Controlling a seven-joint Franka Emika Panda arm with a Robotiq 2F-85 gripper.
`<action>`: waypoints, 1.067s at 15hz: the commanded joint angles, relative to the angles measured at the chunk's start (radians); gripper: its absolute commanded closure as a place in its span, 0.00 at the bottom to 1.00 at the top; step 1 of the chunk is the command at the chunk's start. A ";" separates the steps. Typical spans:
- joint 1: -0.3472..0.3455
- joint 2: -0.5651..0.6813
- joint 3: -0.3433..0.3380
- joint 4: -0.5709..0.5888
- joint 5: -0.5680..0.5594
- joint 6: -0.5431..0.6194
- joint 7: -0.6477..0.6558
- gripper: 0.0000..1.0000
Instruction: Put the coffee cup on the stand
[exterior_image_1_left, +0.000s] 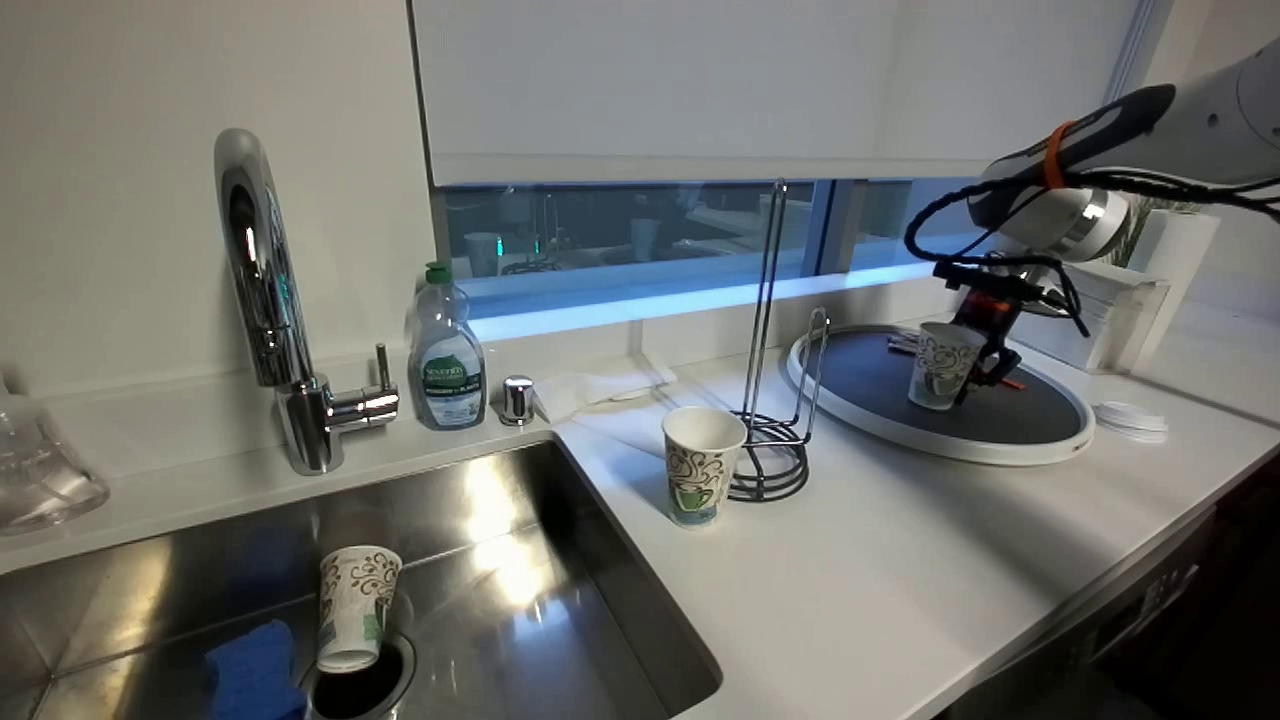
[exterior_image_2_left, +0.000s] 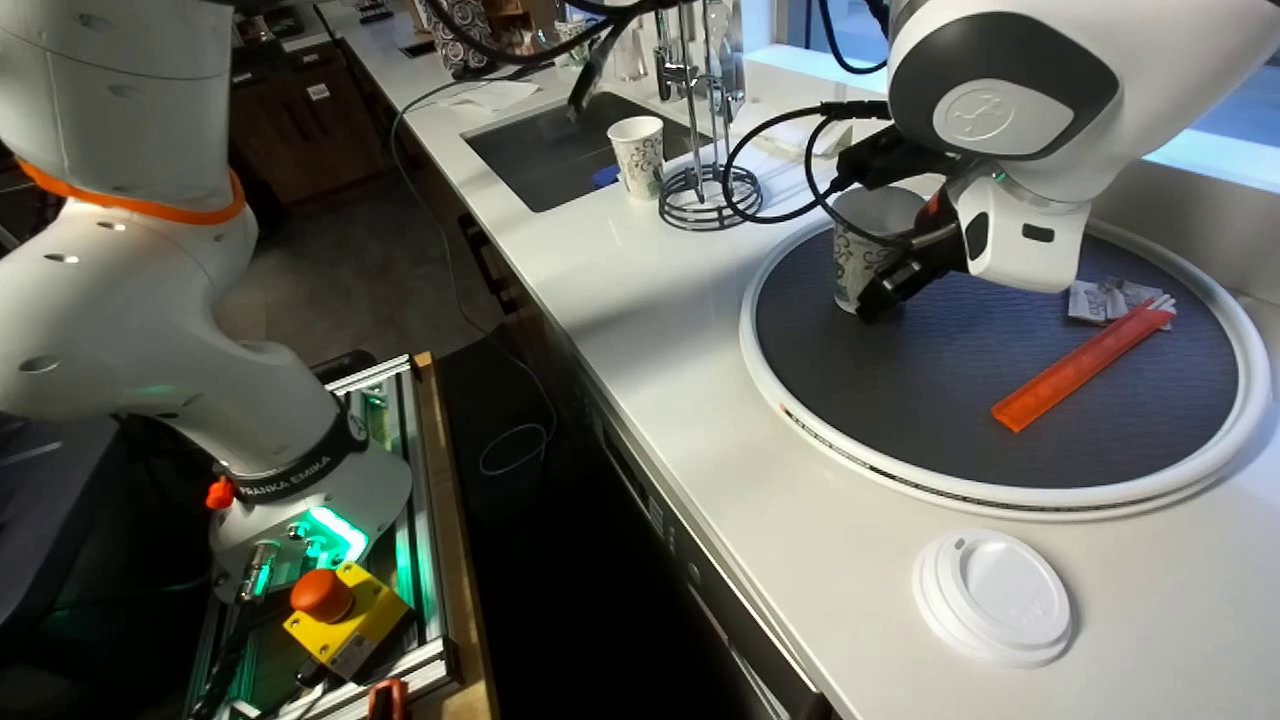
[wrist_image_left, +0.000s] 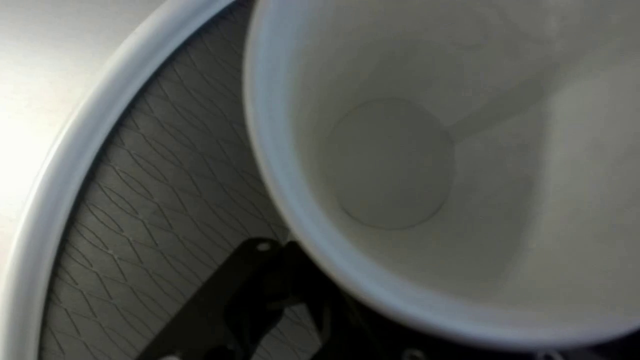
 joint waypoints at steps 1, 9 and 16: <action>0.005 -0.046 0.008 -0.022 0.019 0.019 -0.008 0.71; 0.119 -0.257 0.013 -0.208 -0.053 0.250 -0.052 0.71; 0.223 -0.443 0.065 -0.485 -0.065 0.701 -0.103 0.71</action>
